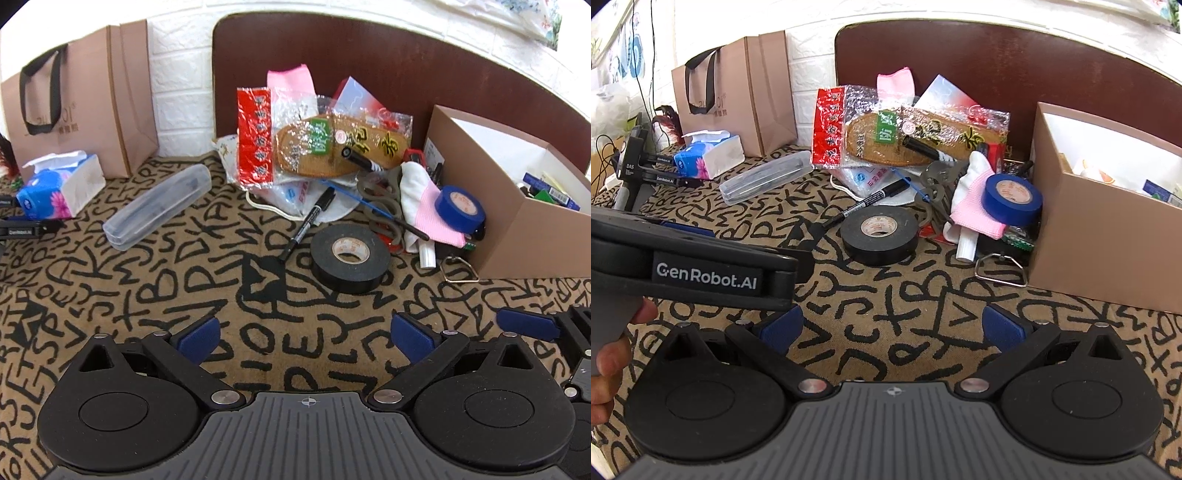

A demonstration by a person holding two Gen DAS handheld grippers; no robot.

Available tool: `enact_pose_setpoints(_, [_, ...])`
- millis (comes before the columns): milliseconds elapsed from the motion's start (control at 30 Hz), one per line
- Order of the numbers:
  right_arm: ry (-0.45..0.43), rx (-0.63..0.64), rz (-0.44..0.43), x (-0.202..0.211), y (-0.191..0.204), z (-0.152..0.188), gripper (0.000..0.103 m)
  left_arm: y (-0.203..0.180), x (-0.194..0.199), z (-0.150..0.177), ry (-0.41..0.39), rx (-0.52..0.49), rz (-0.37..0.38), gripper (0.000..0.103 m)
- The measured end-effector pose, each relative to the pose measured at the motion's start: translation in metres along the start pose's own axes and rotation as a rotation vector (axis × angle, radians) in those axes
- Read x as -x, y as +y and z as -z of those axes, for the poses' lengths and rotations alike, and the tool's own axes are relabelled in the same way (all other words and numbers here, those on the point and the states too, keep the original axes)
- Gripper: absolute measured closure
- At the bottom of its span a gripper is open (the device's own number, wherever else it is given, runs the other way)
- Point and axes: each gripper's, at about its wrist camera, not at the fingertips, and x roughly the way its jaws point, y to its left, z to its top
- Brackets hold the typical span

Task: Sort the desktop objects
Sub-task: 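Move the left tool toward the black electrical tape roll, then close the left gripper on the black electrical tape roll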

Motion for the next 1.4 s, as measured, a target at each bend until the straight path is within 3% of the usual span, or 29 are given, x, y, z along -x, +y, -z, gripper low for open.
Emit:
enact_pose_setpoints(200, [-0.014, 0.039, -0.044, -0.017, 0.001, -0.006, 0.001, 0.006, -0.022, -0.012, 0.024, 0.015, 0.043, 0.003])
enact_pose_setpoints(300, [-0.018, 0.065, -0.052, -0.028, 0.002, -0.012, 0.004, 0.009, -0.035, -0.020, 0.048, 0.017, 0.078, 0.009])
enact_pose_setpoints(633, [-0.009, 0.073, -0.082, -0.066, -0.008, -0.026, 0.022, 0.006, -0.076, -0.039, 0.102, 0.006, 0.167, 0.022])
enact_pose_setpoints(1000, [-0.007, 0.080, -0.098, -0.095, -0.017, -0.036, 0.026, 0.010, -0.107, -0.056, 0.131, 0.030, 0.221, 0.022])
enact_pose_setpoints(1100, [-0.006, 0.084, -0.109, -0.099, -0.016, -0.036, 0.026, 0.010, -0.112, -0.060, 0.134, 0.033, 0.237, 0.027])
enact_pose_setpoints(1333, [-0.015, 0.092, -0.114, -0.098, -0.015, -0.037, 0.025, 0.019, -0.112, -0.062, 0.135, 0.034, 0.218, 0.060])
enact_pose_setpoints(1400, [-0.014, 0.082, -0.118, -0.100, -0.015, -0.038, 0.025, 0.019, -0.116, -0.062, 0.133, 0.022, 0.212, 0.058])
